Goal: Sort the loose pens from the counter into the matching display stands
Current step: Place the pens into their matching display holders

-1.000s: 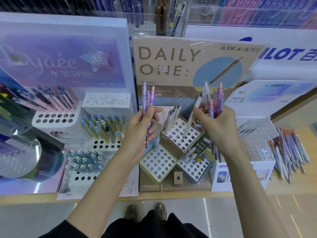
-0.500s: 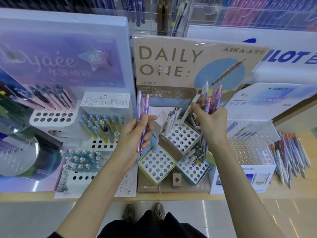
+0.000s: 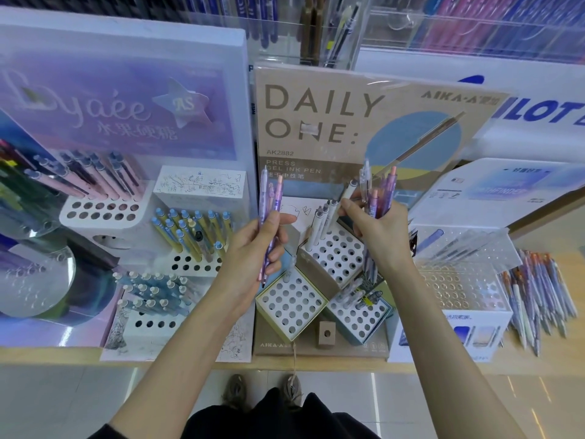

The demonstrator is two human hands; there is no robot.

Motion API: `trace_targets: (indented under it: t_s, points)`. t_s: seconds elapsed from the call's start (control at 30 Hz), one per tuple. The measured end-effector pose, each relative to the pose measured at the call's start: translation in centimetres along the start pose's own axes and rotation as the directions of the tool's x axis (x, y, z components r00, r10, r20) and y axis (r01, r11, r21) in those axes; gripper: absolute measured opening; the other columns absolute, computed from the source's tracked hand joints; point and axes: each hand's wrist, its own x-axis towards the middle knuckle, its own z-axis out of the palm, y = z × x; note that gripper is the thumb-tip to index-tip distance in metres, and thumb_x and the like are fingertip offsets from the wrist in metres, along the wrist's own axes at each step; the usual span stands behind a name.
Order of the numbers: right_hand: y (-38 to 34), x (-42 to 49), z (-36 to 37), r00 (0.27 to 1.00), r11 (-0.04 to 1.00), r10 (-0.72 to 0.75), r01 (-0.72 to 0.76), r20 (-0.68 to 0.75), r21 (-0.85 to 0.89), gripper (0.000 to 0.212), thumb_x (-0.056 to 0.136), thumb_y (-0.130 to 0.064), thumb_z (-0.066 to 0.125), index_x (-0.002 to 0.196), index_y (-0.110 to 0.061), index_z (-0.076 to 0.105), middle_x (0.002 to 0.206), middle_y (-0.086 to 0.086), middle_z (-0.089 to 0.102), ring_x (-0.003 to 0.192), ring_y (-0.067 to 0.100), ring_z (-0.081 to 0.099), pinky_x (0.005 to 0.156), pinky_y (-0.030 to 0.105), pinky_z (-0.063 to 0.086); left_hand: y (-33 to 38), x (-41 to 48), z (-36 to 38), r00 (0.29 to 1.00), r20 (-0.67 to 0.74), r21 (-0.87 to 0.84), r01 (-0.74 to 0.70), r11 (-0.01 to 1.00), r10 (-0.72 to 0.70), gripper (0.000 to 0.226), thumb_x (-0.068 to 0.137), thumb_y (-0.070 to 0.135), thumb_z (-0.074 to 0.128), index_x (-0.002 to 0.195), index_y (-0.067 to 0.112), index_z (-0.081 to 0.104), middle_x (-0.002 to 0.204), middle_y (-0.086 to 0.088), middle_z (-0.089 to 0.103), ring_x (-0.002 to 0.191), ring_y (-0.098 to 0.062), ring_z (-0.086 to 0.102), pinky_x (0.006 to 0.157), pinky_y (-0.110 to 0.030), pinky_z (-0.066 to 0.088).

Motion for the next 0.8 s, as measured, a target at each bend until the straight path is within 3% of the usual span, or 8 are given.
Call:
trace_targets:
  t_s: [0.27, 0.4, 0.57, 0.7, 0.8]
  points:
    - [0.4, -0.1, -0.4, 0.998, 0.995, 0.024, -0.018, 0.057, -0.1, 0.032, 0.084, -0.021, 0.071, 0.079, 0.009, 0.059, 0.073, 0.029, 0.061, 0.057, 0.028, 0.052, 0.056, 0.043, 0.046, 0.0, 0.0, -0.1, 1.0, -0.001, 0.0, 0.007, 1.0, -0.007, 0.028, 0.097, 0.026, 0.045, 0.101, 0.007, 0.066, 0.068, 0.005, 0.053, 0.049, -0.003, 0.036, 0.039, -0.014, 0.029]
    - [0.8, -0.6, 0.2, 0.995, 0.991, 0.072, -0.063, 0.074, -0.116, 0.041, 0.083, -0.025, 0.072, 0.08, 0.013, 0.055, 0.068, 0.032, 0.053, 0.054, 0.021, 0.039, 0.052, 0.033, 0.035, 0.0, -0.1, -0.1, 1.0, 0.004, 0.004, 0.009, 1.0, -0.009, 0.028, 0.096, 0.026, 0.047, 0.101, 0.007, 0.067, 0.068, 0.004, 0.052, 0.048, -0.004, 0.036, 0.039, -0.014, 0.029]
    - [0.7, -0.5, 0.3, 0.996, 0.989, 0.08, -0.075, 0.031, -0.129, 0.042, 0.082, -0.026, 0.074, 0.076, 0.01, 0.053, 0.071, 0.033, 0.055, 0.055, 0.022, 0.043, 0.054, 0.033, 0.038, 0.0, -0.1, 0.0, 1.0, 0.012, 0.01, 0.011, 1.0, -0.011, 0.028, 0.096, 0.026, 0.047, 0.102, 0.007, 0.067, 0.069, 0.004, 0.051, 0.049, -0.004, 0.036, 0.039, -0.014, 0.029]
    - [0.8, -0.7, 0.5, 0.996, 0.986, 0.079, -0.074, 0.029, -0.152, 0.041, 0.082, -0.026, 0.073, 0.073, 0.007, 0.05, 0.061, 0.018, 0.05, 0.054, 0.027, 0.044, 0.055, 0.033, 0.038, -0.1, -0.2, 0.1, 1.0, 0.023, 0.015, 0.007, 1.0, -0.007, 0.029, 0.091, 0.03, 0.051, 0.101, 0.008, 0.067, 0.068, 0.004, 0.051, 0.049, -0.004, 0.036, 0.039, -0.014, 0.03]
    - [0.5, -0.8, 0.5, 0.996, 0.984, 0.084, -0.077, 0.036, -0.162, 0.041, 0.083, -0.026, 0.073, 0.073, 0.007, 0.051, 0.065, 0.026, 0.052, 0.055, 0.023, 0.044, 0.054, 0.033, 0.038, 0.0, -0.3, 0.0, 0.999, 0.037, 0.017, 0.003, 1.0, -0.004, 0.033, 0.087, 0.034, 0.053, 0.102, 0.008, 0.067, 0.068, 0.004, 0.051, 0.049, -0.004, 0.037, 0.039, -0.014, 0.031]
